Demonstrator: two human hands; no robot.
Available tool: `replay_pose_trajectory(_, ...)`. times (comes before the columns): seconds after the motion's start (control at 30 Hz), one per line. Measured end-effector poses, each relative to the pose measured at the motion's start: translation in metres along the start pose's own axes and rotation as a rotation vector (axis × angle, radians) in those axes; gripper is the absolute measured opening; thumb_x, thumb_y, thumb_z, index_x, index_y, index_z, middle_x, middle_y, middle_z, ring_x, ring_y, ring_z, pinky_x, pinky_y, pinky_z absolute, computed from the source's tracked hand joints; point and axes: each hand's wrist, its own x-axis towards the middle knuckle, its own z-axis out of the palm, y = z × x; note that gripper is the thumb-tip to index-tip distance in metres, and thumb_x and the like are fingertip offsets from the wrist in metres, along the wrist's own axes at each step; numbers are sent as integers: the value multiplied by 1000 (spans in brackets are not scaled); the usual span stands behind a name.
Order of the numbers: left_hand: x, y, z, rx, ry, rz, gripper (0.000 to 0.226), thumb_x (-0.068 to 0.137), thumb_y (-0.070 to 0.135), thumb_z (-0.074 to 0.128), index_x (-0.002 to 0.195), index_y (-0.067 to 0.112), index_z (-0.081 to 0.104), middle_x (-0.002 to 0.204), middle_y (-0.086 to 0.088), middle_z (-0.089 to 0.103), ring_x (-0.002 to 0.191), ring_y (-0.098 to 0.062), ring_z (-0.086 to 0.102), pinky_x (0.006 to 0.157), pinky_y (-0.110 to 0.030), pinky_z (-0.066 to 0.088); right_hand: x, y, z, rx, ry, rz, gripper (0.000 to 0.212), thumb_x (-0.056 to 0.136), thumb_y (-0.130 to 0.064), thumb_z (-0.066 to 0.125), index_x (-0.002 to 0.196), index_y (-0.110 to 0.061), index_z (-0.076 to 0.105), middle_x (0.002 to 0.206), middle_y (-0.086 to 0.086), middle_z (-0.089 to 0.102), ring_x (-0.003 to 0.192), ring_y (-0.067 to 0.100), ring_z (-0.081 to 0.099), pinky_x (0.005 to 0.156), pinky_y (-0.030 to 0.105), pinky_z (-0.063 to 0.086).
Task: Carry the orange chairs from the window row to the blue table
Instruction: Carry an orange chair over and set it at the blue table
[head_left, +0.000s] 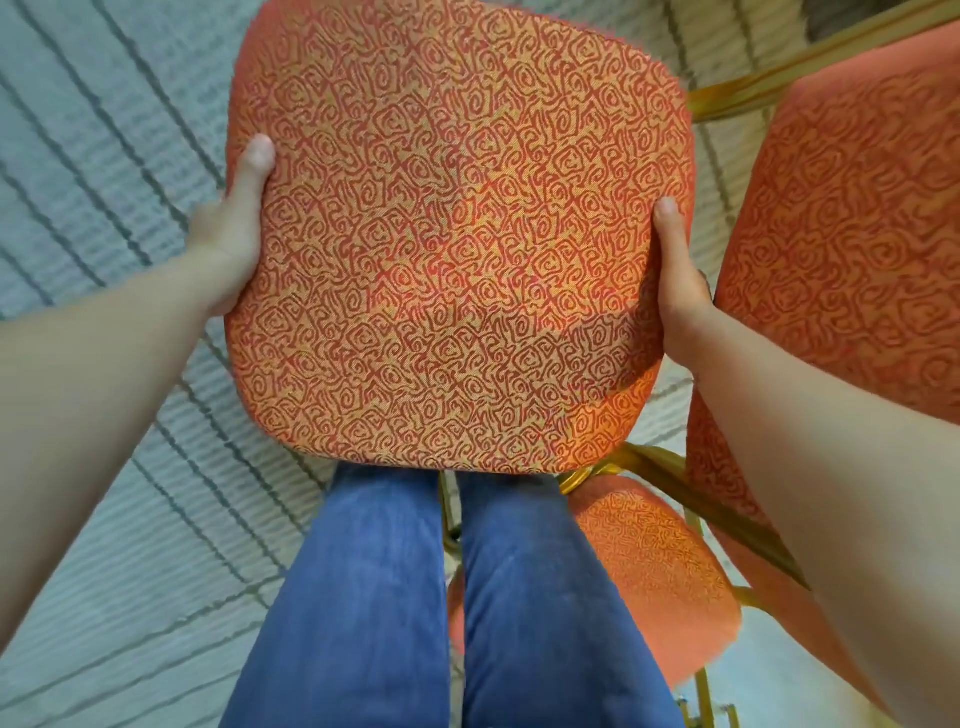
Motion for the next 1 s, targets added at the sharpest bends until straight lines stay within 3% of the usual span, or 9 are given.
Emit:
replay_pose_trajectory(0.1, -27, 17, -37, 5, 14, 56, 92, 73, 85, 41, 133, 17, 54, 125, -1, 56, 111, -18, 54, 95, -30, 40, -43, -23, 0, -12, -8, -39, 130, 35, -97, 58, 139, -20, 55, 129, 0, 65, 115, 22, 61, 111, 43, 41)
replay_pose_trajectory(0.2, -60, 34, -76, -45, 49, 109, 102, 65, 91, 41, 131, 16, 57, 127, -5, 58, 111, -24, 56, 99, -33, 42, -88, -50, -5, -34, -27, -111, 116, 54, -94, 54, 140, -17, 54, 133, 2, 61, 120, 24, 58, 112, 44, 39)
replay_pose_trajectory(0.33, -108, 52, -123, -119, 57, 143, 96, 70, 87, 42, 128, 12, 58, 125, -16, 61, 111, -31, 59, 94, -35, 43, -141, -80, -22, -73, -43, -209, 130, 43, -101, 49, 141, -15, 53, 136, 5, 59, 122, 27, 56, 112, 44, 38)
replay_pose_trajectory(0.43, -148, 59, -152, -164, 71, 168, 95, 74, 84, 41, 128, 7, 58, 126, -19, 60, 111, -33, 58, 87, -33, 41, -183, -100, -37, -77, -75, -278, 110, 67, -89, 52, 142, -9, 50, 138, 10, 57, 125, 28, 54, 111, 39, 38)
replay_pose_trajectory(0.5, -164, 61, -159, -175, 80, 174, 94, 78, 80, 41, 130, 4, 56, 129, -21, 57, 115, -33, 56, 86, -31, 39, -196, -109, -43, -86, -110, -313, 97, 76, -82, 52, 144, -13, 49, 140, 8, 56, 126, 27, 53, 110, 37, 37)
replay_pose_trajectory(0.63, -201, 67, -184, -245, 74, 185, 101, 71, 86, 42, 132, 6, 55, 129, -21, 58, 113, -34, 58, 96, -36, 43, -234, -140, -59, -127, -165, -369, 112, 60, -90, 55, 143, -15, 51, 139, 9, 57, 124, 29, 55, 109, 40, 39)
replay_pose_trajectory(0.73, -209, 71, -196, -312, 39, 178, 105, 66, 89, 44, 134, 9, 54, 125, -20, 60, 108, -34, 60, 95, -38, 47, -249, -155, -61, -127, -209, -403, 101, 74, -83, 54, 147, -15, 46, 142, 9, 53, 128, 30, 52, 111, 40, 36)
replay_pose_trajectory(0.87, -207, 74, -205, -306, 47, 173, 107, 64, 90, 44, 134, 10, 54, 127, -19, 59, 109, -34, 60, 92, -37, 46, -236, -161, -50, -173, -240, -406, 135, 33, -101, 55, 145, -25, 49, 139, 7, 58, 125, 29, 55, 114, 46, 36)
replay_pose_trajectory(1.0, -196, 79, -221, -345, 57, 164, 113, 57, 94, 43, 132, 10, 57, 122, -18, 62, 105, -33, 62, 96, -42, 48, -189, -184, -35, -197, -292, -353, 131, 29, -103, 56, 138, -31, 56, 133, 5, 63, 121, 30, 58, 114, 49, 36)
